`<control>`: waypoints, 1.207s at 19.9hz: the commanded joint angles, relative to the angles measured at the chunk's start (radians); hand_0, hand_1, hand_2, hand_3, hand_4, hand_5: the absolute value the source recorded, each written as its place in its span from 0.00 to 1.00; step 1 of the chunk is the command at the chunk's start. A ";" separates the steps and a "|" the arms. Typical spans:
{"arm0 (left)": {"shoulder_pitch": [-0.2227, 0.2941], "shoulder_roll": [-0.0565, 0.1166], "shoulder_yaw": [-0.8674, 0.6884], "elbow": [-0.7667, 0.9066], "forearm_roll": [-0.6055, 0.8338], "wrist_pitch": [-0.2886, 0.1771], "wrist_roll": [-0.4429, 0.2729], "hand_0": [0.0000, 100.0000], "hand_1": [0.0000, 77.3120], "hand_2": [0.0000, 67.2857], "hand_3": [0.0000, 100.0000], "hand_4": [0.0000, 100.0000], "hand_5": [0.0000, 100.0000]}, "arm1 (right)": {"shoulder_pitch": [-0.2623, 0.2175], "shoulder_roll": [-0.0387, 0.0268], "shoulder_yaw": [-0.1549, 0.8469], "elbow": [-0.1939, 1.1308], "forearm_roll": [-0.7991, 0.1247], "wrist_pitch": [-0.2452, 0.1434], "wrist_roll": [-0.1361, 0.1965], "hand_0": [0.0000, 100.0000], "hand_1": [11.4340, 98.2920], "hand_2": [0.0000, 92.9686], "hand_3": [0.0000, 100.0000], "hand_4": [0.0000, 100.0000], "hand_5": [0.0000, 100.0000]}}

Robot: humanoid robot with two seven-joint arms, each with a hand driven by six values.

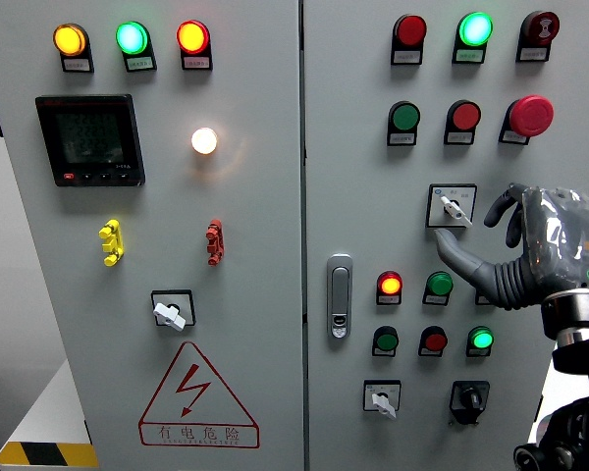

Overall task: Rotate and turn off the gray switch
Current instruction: 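Close the right hand's fingers around the white switch knob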

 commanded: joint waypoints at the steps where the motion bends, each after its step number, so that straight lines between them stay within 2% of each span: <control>1: 0.000 0.000 0.000 0.000 0.001 0.000 0.000 0.84 0.00 0.20 0.19 0.08 0.11 | 0.014 0.0003 0.000 -0.018 0.000 0.000 0.000 0.00 0.28 0.72 0.89 1.00 1.00; 4: 0.000 0.000 0.000 0.000 0.001 0.000 0.000 0.85 0.00 0.20 0.19 0.08 0.11 | 0.022 0.0018 0.000 -0.033 0.000 0.000 0.002 0.00 0.28 0.72 0.89 1.00 1.00; 11: 0.000 0.000 0.000 0.000 0.001 0.000 0.000 0.85 0.00 0.20 0.19 0.08 0.11 | 0.051 0.0003 -0.008 -0.067 0.002 0.000 0.003 0.00 0.27 0.72 0.90 1.00 1.00; 12: 0.000 0.000 0.000 0.000 0.001 0.000 0.000 0.85 0.00 0.20 0.19 0.08 0.11 | 0.053 0.0018 -0.009 -0.068 0.002 0.000 0.003 0.00 0.27 0.72 0.90 1.00 1.00; 17: 0.000 0.000 0.000 0.000 0.001 0.000 0.000 0.85 0.00 0.20 0.19 0.08 0.11 | 0.053 0.0003 -0.017 -0.071 0.002 0.000 0.002 0.00 0.27 0.72 0.90 1.00 1.00; 24: 0.000 0.000 0.000 0.000 0.001 0.000 0.000 0.85 0.00 0.20 0.19 0.08 0.11 | 0.060 0.0018 -0.021 -0.084 0.002 0.002 0.003 0.00 0.27 0.73 0.90 1.00 1.00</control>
